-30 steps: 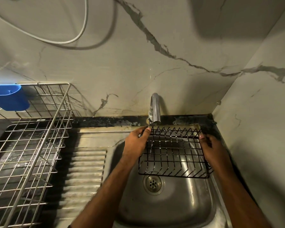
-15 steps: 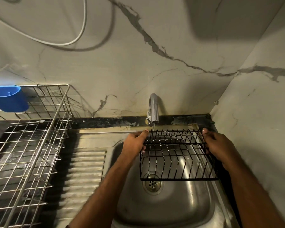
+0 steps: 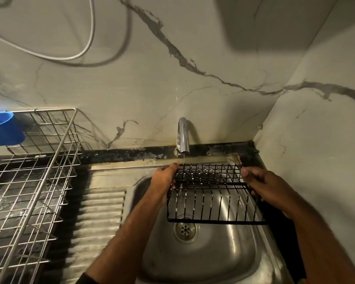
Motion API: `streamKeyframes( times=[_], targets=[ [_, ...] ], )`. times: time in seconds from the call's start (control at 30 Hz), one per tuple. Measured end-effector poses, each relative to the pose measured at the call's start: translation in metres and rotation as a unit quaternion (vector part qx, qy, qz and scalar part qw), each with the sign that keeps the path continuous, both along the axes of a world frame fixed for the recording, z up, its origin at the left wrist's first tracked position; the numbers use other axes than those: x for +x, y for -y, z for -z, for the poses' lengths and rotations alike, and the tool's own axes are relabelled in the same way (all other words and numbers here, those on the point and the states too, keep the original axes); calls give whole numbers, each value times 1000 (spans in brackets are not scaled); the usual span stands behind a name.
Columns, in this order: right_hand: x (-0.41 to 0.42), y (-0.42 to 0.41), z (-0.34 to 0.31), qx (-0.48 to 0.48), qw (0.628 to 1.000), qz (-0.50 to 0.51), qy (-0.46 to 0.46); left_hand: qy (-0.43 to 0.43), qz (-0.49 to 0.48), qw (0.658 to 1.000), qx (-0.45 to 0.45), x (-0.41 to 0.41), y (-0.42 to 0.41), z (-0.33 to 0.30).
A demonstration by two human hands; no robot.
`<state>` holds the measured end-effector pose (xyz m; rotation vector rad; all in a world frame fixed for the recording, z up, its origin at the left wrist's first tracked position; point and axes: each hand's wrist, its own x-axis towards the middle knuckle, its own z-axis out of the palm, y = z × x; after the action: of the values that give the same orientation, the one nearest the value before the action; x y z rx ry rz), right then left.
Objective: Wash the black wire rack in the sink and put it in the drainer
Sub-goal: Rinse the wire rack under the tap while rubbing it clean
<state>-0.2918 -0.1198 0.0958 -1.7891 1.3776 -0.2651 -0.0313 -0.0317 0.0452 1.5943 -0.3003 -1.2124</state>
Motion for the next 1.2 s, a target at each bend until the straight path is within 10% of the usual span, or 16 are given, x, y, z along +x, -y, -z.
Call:
streamKeyframes(
  times=[1.2],
  targets=[
    [-1, 0, 37, -26, 977, 160, 137, 60, -8, 998, 18, -2, -4, -4]
  ],
)
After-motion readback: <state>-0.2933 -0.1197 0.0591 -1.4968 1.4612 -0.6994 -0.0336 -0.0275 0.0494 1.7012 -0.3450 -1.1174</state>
